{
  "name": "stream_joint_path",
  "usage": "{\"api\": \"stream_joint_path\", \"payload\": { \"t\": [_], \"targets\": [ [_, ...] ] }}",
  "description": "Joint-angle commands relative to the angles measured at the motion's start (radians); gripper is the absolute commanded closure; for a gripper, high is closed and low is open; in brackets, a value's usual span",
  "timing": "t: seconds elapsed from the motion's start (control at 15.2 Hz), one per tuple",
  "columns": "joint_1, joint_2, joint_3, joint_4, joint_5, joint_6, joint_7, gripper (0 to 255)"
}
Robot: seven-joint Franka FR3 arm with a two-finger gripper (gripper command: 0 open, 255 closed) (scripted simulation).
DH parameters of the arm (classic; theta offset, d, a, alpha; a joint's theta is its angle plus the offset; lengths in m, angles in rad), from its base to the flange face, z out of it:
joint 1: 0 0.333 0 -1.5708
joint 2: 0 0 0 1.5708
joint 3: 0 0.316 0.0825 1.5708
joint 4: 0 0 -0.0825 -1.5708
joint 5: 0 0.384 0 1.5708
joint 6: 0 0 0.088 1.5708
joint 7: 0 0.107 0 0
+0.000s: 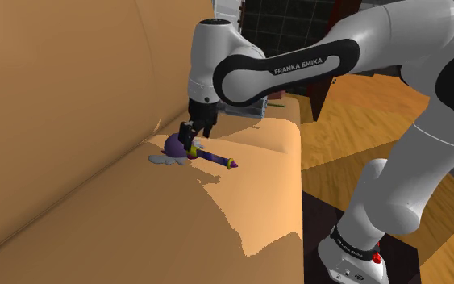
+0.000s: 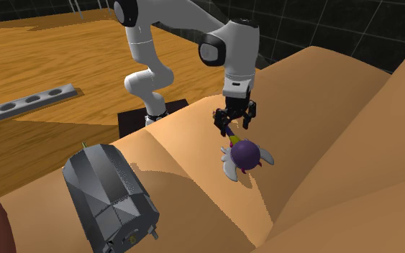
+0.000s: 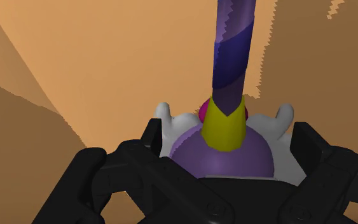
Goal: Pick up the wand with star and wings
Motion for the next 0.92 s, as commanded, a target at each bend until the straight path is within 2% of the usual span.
{"api": "stream_joint_path", "payload": {
  "t": [0.0, 0.2, 0.33, 0.4, 0.86],
  "targets": [
    [0.001, 0.007, 0.003, -0.017, -0.004, 0.024, 0.007, 0],
    [0.001, 0.018, 0.004, -0.053, -0.009, 0.071, 0.014, 0],
    [0.001, 0.018, 0.004, -0.053, -0.009, 0.071, 0.014, 0],
    [0.001, 0.018, 0.004, -0.054, -0.009, 0.071, 0.015, 255],
    [0.001, 0.018, 0.004, -0.054, -0.009, 0.071, 0.014, 255]
  ]
}}
